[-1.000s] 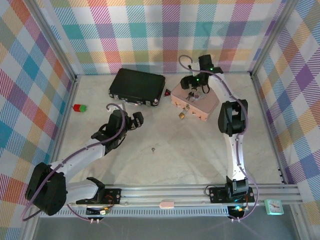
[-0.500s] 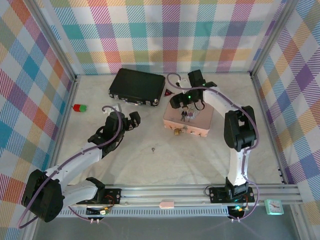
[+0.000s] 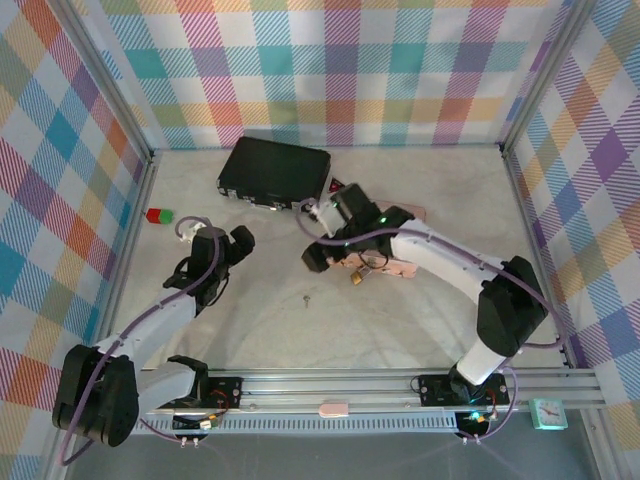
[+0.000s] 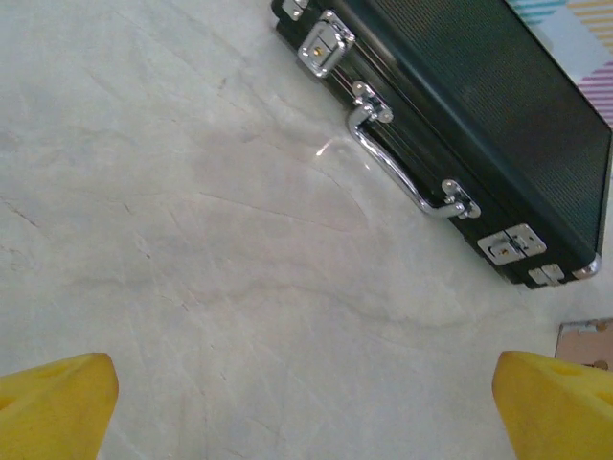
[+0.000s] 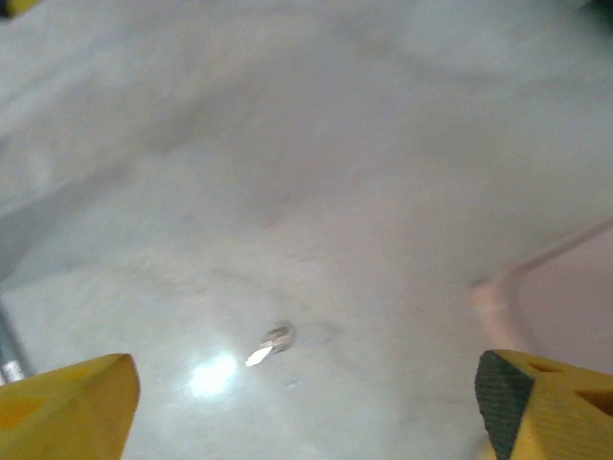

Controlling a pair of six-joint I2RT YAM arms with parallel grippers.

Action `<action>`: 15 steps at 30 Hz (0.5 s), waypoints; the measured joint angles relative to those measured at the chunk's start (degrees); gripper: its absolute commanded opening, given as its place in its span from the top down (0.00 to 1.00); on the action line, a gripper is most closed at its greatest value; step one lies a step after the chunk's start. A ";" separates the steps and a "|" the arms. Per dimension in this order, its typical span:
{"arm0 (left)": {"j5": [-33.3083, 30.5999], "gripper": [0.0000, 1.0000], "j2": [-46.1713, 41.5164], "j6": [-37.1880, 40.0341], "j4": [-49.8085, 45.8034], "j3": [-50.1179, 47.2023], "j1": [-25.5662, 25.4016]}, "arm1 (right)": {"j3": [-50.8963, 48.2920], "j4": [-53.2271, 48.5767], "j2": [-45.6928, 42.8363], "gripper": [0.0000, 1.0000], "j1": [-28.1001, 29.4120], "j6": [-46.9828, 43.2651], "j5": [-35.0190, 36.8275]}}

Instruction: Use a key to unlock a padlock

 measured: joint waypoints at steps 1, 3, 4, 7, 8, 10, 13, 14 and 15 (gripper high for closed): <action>0.96 0.00 0.00 0.00 0.02 0.00 1.29 | -0.46 -0.35 0.37 0.19 2.03 1.05 -0.20; 2.43 0.00 -0.28 0.00 -0.04 0.00 3.45 | -0.52 -0.74 2.05 0.29 5.38 3.39 -0.44; 2.80 0.00 -0.57 0.02 -0.04 0.00 4.17 | -0.20 -0.90 3.39 0.34 6.56 4.92 -0.39; 4.07 0.00 -2.19 0.04 -0.26 0.00 5.68 | 2.10 -1.75 9.14 0.43 8.09 10.23 0.46; 4.37 0.00 -2.89 0.04 -0.44 0.00 5.86 | 2.91 -2.01 11.21 0.44 8.20 12.22 1.49; 4.68 0.00 -4.09 0.07 -0.57 0.00 5.90 | 4.39 -2.84 14.69 0.48 8.37 15.34 3.82; 5.14 0.00 -6.08 0.07 -1.05 -0.31 5.90 | 6.73 -4.68 18.60 0.52 8.55 19.10 6.86; 5.22 0.00 -6.75 0.04 -1.42 -0.57 5.90 | 7.37 -5.07 19.58 0.54 8.63 20.09 7.89; 5.25 0.00 -7.45 0.04 -1.86 -0.96 5.90 | 7.76 -5.31 20.17 0.55 8.68 20.81 8.72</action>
